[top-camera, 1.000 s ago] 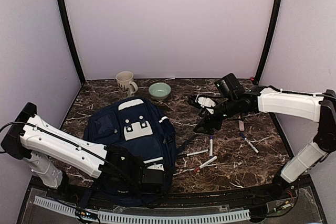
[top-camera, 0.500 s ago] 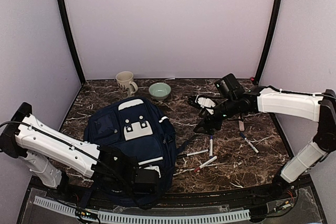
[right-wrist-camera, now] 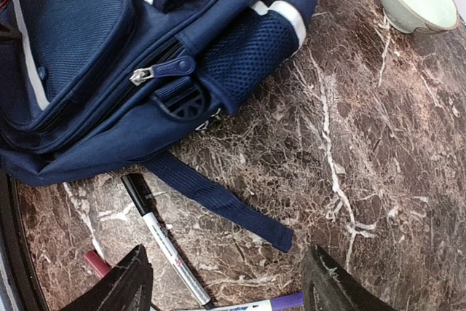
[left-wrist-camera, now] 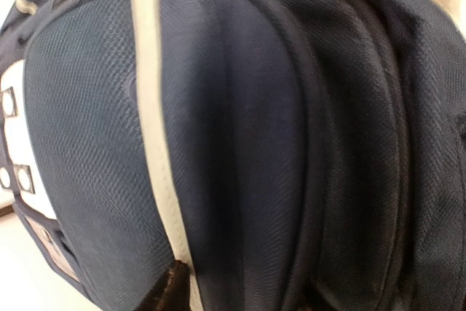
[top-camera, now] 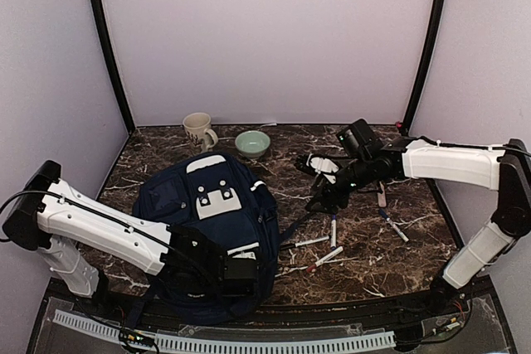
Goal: Pack the student bag
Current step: Pick up the upper front pocket of the student bag, then pick up the pen from the center of the board.
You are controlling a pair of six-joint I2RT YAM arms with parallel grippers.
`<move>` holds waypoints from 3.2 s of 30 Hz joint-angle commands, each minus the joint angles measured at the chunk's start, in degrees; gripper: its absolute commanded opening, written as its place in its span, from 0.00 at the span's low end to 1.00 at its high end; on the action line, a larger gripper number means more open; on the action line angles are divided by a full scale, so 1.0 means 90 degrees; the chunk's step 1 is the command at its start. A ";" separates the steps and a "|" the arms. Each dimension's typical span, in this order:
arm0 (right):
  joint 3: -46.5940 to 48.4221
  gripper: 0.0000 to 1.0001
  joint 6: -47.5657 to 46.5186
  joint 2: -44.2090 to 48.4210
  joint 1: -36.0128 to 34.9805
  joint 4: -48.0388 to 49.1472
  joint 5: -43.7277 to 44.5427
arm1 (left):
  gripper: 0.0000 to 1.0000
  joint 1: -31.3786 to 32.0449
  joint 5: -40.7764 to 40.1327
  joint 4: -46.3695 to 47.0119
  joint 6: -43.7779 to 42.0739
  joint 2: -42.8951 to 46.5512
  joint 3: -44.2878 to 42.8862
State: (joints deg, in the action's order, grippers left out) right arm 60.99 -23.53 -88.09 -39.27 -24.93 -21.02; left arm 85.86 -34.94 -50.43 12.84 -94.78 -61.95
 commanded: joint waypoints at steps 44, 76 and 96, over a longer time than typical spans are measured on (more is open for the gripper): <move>-0.0751 0.48 -0.2149 -0.0266 -0.1384 0.0213 0.1346 | 0.00 -0.1137 -0.2100 0.1137 -0.1343 0.1502 -0.1734; -0.0397 0.10 -0.2048 -0.1324 -0.1378 -0.0185 0.1454 | 0.00 -0.1143 -0.1947 0.1170 -0.0289 0.1965 -0.1007; 0.0962 0.39 -0.1933 -0.1747 -0.0403 -0.1143 0.0417 | 0.00 -0.1171 -0.2100 0.1344 0.0001 0.2064 -0.0917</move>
State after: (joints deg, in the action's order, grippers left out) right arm 67.48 -41.41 -101.16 -42.81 -31.27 -12.45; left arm 75.40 -49.74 -42.89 11.68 -80.29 -70.30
